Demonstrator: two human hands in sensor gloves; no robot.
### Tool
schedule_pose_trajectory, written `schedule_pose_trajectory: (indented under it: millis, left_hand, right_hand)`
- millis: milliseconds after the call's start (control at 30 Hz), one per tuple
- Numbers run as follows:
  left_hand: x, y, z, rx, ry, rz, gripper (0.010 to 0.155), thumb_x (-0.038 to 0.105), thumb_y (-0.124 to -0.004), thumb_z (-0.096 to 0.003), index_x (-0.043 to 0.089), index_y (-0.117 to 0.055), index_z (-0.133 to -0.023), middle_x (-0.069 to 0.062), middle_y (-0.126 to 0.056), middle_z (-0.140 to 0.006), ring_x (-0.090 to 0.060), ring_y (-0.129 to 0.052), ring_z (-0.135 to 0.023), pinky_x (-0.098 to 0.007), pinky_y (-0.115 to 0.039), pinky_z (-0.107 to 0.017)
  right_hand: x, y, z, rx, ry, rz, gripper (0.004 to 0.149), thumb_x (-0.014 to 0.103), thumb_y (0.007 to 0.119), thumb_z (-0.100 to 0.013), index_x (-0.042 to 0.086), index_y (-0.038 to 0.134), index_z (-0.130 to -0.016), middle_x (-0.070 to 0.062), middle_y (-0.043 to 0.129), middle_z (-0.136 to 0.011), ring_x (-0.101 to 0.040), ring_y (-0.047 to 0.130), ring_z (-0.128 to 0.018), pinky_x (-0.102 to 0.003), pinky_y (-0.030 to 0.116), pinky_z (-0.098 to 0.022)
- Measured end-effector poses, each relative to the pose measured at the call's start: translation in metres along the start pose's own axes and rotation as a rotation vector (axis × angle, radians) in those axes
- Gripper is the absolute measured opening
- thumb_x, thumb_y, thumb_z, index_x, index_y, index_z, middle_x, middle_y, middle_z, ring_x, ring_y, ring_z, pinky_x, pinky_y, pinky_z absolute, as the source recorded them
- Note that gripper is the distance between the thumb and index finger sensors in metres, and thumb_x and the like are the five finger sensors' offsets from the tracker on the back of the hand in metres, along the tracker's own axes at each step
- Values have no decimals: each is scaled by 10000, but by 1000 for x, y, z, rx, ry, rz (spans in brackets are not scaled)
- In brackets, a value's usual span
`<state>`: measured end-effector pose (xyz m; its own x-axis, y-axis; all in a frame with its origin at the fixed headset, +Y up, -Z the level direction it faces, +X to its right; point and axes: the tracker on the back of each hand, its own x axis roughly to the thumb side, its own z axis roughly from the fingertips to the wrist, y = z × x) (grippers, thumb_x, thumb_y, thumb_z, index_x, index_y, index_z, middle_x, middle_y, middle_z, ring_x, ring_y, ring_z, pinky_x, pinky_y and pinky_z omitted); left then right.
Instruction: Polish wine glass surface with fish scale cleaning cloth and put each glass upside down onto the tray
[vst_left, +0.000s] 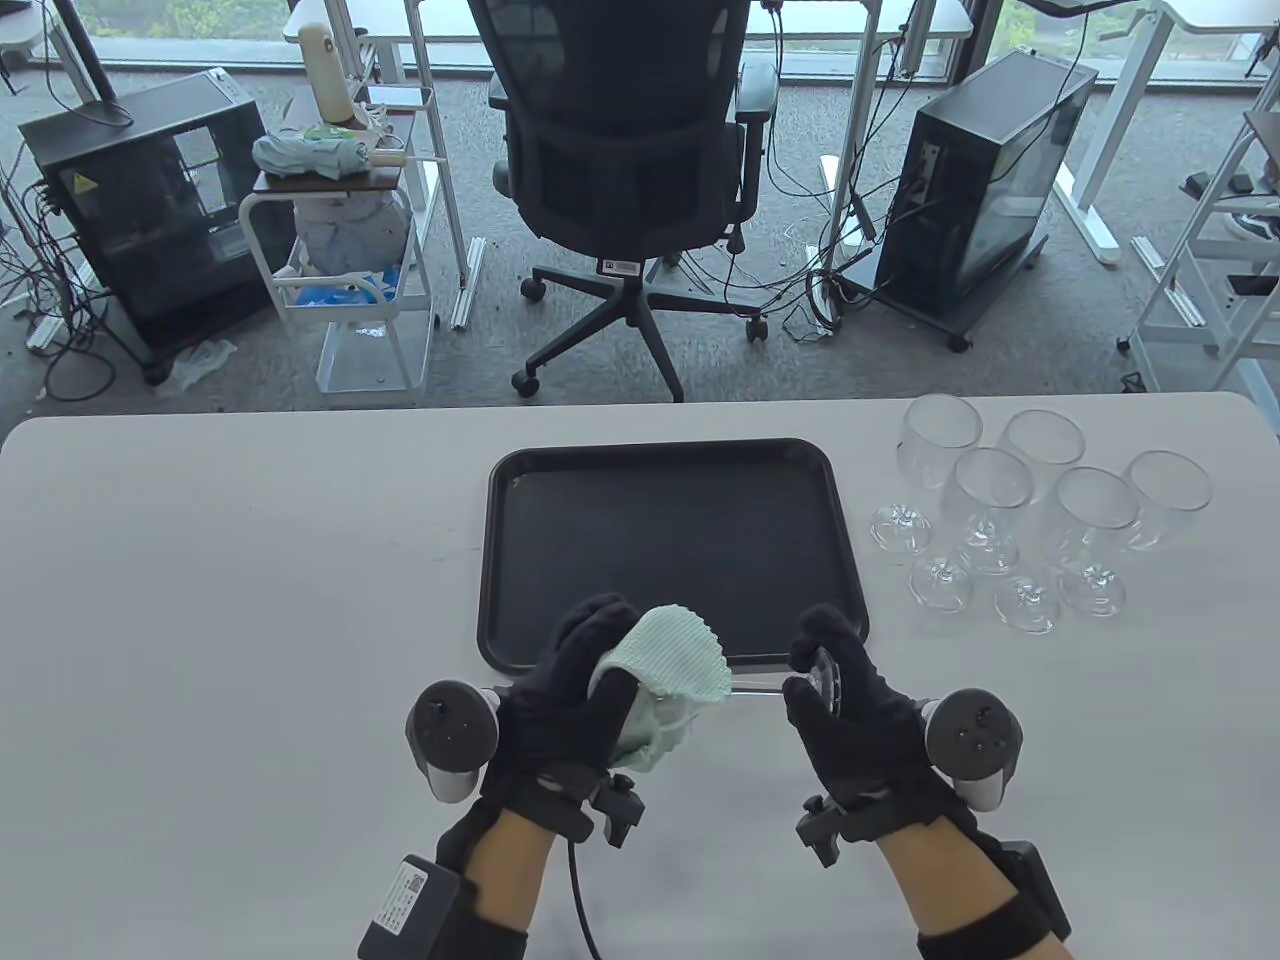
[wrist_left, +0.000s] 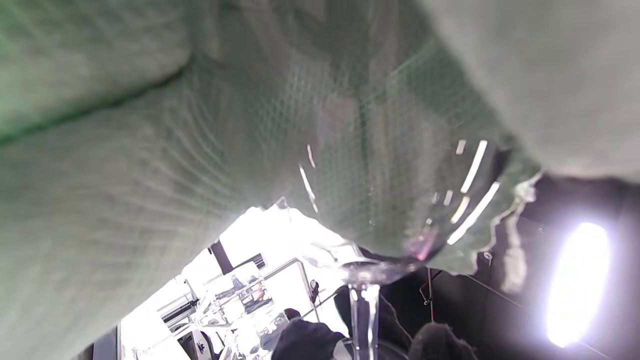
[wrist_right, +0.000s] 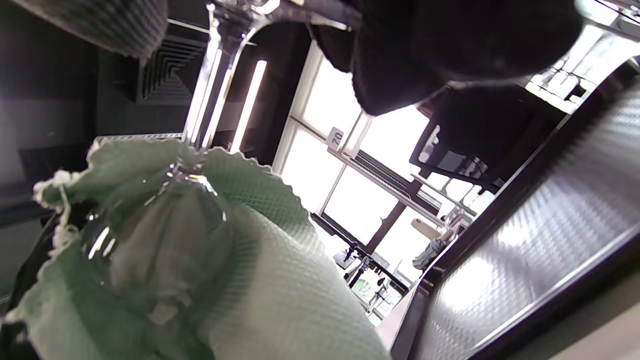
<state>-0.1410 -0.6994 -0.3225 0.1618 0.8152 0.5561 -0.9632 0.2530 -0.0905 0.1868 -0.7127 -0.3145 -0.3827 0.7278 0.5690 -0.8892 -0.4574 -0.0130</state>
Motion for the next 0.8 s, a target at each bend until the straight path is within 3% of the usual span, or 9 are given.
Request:
schedule_pose_trajectory:
  millis: [67,167,300,367,400,500,600,667,800]
  left_hand:
    - [-3,2,0,7,45,31,629,723,-691,-509,357,-644,-1018,-49,-625,-1104,-385,-765,-907,-517,-893,-392]
    - [-7,1,-1,-38,105,135,630,715,-688,-524,350,-622,-1034,-58,-594,-1119,-396,-734,-927,-531,-875,-414]
    - [-1,-2,0,-32,49,65,635,721,-686,-512,363,-618,-1032,-51,-582,-1126,-384,-728,-938,-526,-874,-418]
    - [4,-2,0,-12,-18,-13,630,718,-694,-502,373,-624,-1024,-43,-578,-1126,-376,-719,-946,-531,-870,-424]
    - [5,-2,0,-5,-37,-34,628,719,-693,-498,375,-630,-1019,-39,-590,-1121,-373,-730,-940,-528,-876,-417]
    - [4,-1,0,-14,-16,-25,614,706,-704,-506,367,-639,-1014,-44,-601,-1113,-385,-732,-931,-538,-873,-417]
    - [-2,2,0,-14,57,70,616,709,-700,-513,360,-646,-1016,-51,-614,-1110,-390,-750,-920,-531,-884,-403]
    - [-3,0,0,-36,65,112,615,706,-694,-524,358,-628,-1028,-53,-591,-1121,-395,-725,-934,-538,-871,-420]
    - [0,-3,0,-27,27,62,626,720,-686,-512,376,-617,-1030,-45,-583,-1127,-382,-728,-940,-526,-875,-417]
  right_hand:
    - [9,-2,0,-20,-182,185,900,635,755,-489,265,168,-1062,-193,479,-1056,-356,882,-594,-412,882,-345]
    - [15,-5,1,-77,-325,302,916,621,789,-476,312,144,-1048,-181,482,-1047,-333,893,-597,-390,903,-348]
    - [1,-5,-1,-63,-81,18,757,668,733,-487,329,365,-1056,-185,643,-926,-261,931,-444,-307,899,-209]
    - [-6,-2,-3,28,133,-173,770,699,702,-486,296,403,-1070,-213,674,-901,-277,928,-410,-322,882,-181]
    - [-7,-2,-2,72,152,-211,775,682,716,-493,293,382,-1076,-223,642,-921,-311,911,-439,-355,871,-208]
    - [1,-4,0,0,-2,17,850,665,737,-484,271,284,-1086,-218,595,-997,-355,907,-509,-400,881,-269]
    - [14,-6,1,-31,-277,325,963,630,789,-477,299,79,-1038,-180,430,-1073,-342,872,-635,-406,887,-387]
    - [17,-6,1,-75,-347,334,956,604,805,-477,307,84,-1030,-175,456,-1053,-335,884,-620,-396,900,-374]
    - [4,-8,-3,-56,-177,113,789,669,749,-469,342,315,-1041,-174,603,-941,-260,920,-473,-314,895,-239]
